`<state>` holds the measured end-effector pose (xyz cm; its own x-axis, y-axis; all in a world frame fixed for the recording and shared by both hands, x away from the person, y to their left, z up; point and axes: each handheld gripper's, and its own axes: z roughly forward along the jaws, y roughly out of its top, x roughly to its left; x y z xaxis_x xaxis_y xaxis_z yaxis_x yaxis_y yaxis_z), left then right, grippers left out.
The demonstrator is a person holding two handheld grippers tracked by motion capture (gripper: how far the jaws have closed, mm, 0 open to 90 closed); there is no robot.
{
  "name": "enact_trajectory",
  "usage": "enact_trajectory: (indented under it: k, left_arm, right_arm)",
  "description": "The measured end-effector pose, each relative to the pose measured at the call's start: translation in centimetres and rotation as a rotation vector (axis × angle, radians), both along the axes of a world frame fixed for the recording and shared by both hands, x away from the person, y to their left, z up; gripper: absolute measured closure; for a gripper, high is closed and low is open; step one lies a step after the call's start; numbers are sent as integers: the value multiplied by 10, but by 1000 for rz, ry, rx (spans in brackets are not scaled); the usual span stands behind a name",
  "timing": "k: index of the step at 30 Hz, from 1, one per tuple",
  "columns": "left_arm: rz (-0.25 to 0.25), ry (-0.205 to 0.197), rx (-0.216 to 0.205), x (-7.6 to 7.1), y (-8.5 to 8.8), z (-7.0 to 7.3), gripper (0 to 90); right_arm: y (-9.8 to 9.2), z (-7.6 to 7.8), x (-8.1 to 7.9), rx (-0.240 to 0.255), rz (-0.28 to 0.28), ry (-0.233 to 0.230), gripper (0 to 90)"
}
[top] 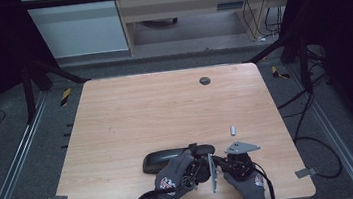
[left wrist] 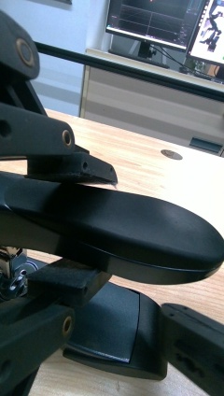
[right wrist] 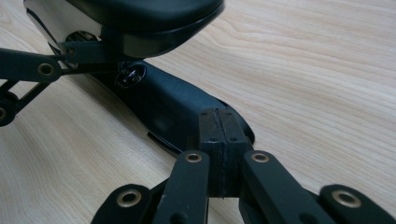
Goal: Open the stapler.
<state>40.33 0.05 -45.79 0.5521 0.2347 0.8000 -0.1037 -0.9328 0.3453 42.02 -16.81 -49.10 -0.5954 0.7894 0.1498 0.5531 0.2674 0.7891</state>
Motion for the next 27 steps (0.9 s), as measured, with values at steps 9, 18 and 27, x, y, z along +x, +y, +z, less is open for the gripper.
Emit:
enact_trajectory:
  k: [9,18,27]
  left_arm:
    - [0,1,-2,0,0,0,543]
    - [2,4,-6,0,0,0,543]
    - [-3,2,-9,0,2,2,543]
  right_arm:
    - [7,-4,3,-12,7,14,900]
    - [11,-7,4,-9,18,11,900]
    - [12,-7,5,-4,10,14,900]
